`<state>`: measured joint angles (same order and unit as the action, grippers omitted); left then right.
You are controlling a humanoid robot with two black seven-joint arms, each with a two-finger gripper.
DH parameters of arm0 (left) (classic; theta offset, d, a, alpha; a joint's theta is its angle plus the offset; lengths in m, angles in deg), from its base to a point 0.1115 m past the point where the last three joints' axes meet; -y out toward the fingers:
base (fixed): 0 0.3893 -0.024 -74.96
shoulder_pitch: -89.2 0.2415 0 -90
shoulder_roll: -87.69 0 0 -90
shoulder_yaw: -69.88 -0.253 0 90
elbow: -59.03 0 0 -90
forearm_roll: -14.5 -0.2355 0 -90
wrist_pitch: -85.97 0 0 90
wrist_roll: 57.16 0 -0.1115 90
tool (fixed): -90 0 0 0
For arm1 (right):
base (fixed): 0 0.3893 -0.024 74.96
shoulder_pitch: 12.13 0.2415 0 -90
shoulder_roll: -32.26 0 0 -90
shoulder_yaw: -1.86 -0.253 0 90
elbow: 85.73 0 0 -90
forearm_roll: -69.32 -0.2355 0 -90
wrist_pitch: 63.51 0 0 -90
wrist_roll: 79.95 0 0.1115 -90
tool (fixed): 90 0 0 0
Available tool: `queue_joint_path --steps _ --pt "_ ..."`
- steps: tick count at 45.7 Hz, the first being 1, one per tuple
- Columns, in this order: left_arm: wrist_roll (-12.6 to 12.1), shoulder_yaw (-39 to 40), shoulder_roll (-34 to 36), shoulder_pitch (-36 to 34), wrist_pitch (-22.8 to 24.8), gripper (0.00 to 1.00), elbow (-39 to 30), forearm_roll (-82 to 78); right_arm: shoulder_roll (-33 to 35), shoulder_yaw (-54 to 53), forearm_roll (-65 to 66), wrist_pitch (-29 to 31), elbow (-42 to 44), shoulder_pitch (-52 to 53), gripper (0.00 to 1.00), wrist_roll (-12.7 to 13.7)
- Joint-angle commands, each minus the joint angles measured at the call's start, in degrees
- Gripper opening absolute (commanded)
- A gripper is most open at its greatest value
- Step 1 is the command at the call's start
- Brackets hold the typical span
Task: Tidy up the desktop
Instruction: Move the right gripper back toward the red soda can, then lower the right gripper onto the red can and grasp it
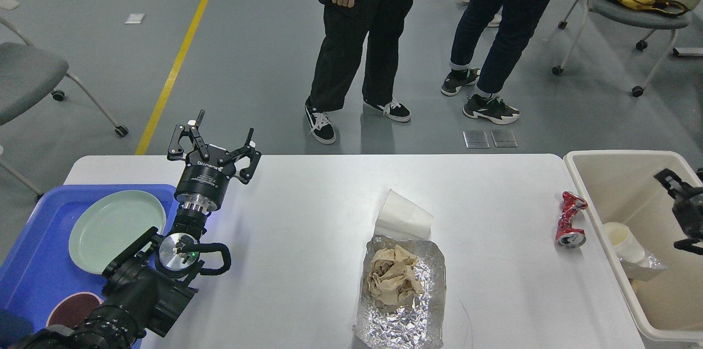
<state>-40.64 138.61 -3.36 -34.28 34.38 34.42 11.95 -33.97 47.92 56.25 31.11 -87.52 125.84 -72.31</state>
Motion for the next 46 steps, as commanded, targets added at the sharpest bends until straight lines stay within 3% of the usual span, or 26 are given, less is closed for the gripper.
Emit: queue_joint_path --steps 1,7,18,27,31,38,46 --pt "0.0 0.0 0.0 0.0 0.0 0.96 0.0 0.0 0.3 0.4 0.5 1.2 -5.1 8.7 1.00 -0.4" --pt "0.0 0.0 0.0 0.0 0.1 0.96 0.0 0.0 2.7 2.0 4.6 4.1 -21.0 23.1 1.00 -0.7" --pt "0.0 0.0 0.0 0.0 0.1 0.96 0.0 0.0 11.7 2.3 22.4 6.2 -67.4 53.8 1.00 -0.7" --pt "0.0 0.0 0.0 0.1 0.0 0.96 0.0 0.0 12.4 2.6 27.7 10.5 -92.1 64.9 1.00 -0.7" --pt "0.0 0.0 0.0 0.0 0.0 0.96 0.0 0.0 11.4 3.6 27.6 13.5 -93.8 65.8 1.00 -0.7" --pt "0.0 0.0 0.0 0.0 0.0 0.96 0.0 0.0 11.4 7.0 27.8 13.5 -90.5 63.5 1.00 -0.3" --pt "0.0 0.0 0.0 0.1 0.0 0.96 0.0 0.0 13.1 5.9 27.9 9.2 -77.9 47.9 1.00 0.0"
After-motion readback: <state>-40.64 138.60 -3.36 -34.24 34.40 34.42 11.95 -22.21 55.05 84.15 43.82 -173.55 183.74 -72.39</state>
